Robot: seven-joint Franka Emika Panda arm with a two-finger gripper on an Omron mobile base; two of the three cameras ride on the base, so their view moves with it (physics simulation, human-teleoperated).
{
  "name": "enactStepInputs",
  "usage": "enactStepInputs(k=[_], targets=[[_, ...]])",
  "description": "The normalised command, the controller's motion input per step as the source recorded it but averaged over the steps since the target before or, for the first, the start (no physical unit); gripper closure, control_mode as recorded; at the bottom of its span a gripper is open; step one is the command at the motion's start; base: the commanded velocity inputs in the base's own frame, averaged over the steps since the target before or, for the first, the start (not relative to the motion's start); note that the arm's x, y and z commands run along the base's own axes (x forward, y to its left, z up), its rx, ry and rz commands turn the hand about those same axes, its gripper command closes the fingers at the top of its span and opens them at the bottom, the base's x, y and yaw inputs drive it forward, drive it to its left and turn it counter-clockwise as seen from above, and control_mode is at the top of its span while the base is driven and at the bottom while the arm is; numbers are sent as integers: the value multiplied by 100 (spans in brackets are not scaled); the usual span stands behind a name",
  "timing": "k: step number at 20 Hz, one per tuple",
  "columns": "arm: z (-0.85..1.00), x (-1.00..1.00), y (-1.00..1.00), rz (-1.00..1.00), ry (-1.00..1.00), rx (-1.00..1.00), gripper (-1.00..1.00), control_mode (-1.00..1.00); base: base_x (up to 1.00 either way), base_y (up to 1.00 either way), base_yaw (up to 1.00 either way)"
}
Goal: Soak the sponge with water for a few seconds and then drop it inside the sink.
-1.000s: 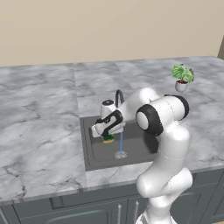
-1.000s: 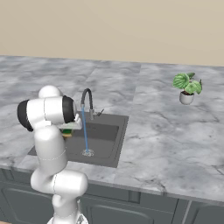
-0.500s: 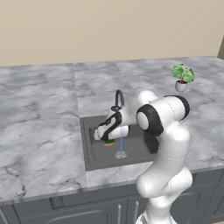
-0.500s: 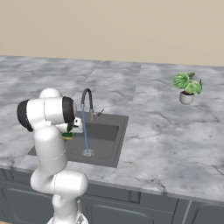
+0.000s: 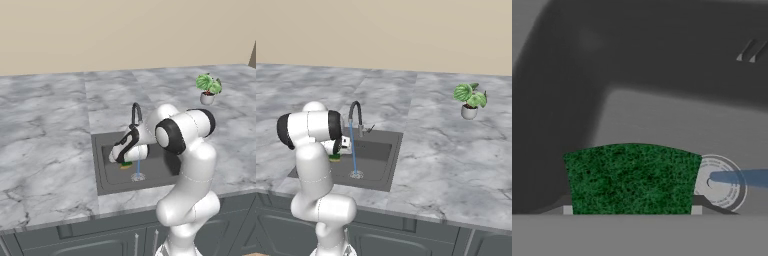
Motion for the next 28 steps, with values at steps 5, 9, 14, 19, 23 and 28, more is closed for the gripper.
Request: enactStepInputs(k=[5, 9, 14, 19, 23, 28], targets=[[0, 0, 0, 0, -1, 0, 100, -100, 0, 0, 0], [0, 0, 0, 0, 0, 0, 100, -100, 0, 0, 0], [-18, 0, 1, 0, 0, 0, 100, -100, 0, 0, 0], [-22, 0, 3, 0, 0, 0, 100, -100, 0, 0, 0], [-19, 0, 0, 0, 0, 0, 100, -100, 0, 0, 0], [-23, 2, 1, 0, 0, 0, 100, -100, 0, 0, 0]])
